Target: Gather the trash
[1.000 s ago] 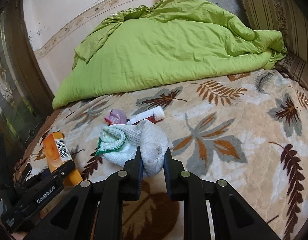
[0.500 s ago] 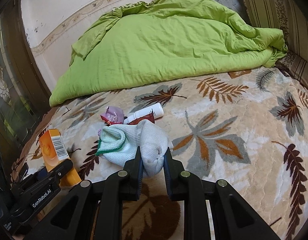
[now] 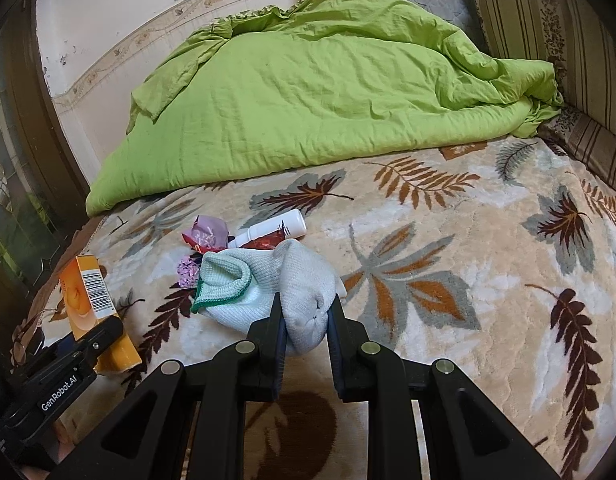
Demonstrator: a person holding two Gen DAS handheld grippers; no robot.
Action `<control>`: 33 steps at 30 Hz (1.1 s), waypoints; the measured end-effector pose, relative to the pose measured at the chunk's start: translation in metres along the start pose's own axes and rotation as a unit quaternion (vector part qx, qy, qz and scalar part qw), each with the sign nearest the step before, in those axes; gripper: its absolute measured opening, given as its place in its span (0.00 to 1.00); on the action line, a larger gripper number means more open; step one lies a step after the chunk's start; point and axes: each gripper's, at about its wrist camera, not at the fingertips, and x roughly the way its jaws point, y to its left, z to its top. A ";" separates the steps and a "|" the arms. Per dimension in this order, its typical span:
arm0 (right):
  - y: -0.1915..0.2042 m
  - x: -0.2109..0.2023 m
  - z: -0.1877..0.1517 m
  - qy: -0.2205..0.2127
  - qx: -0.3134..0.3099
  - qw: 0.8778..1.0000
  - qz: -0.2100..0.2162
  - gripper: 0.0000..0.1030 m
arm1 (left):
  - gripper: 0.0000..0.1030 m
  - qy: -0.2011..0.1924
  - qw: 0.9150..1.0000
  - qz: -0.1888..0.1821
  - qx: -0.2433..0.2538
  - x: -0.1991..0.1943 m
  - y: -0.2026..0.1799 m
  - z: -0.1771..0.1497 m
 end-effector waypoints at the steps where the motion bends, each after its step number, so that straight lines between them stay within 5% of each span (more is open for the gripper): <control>1: 0.000 0.000 0.000 0.001 0.000 1.000 0.001 0.19 | 0.44 0.000 1.000 0.000 0.000 0.000 0.000 0.000; 33: 0.013 0.004 -0.002 0.009 -0.021 1.000 0.011 0.19 | 0.44 0.001 1.000 0.000 0.001 0.001 0.002 0.001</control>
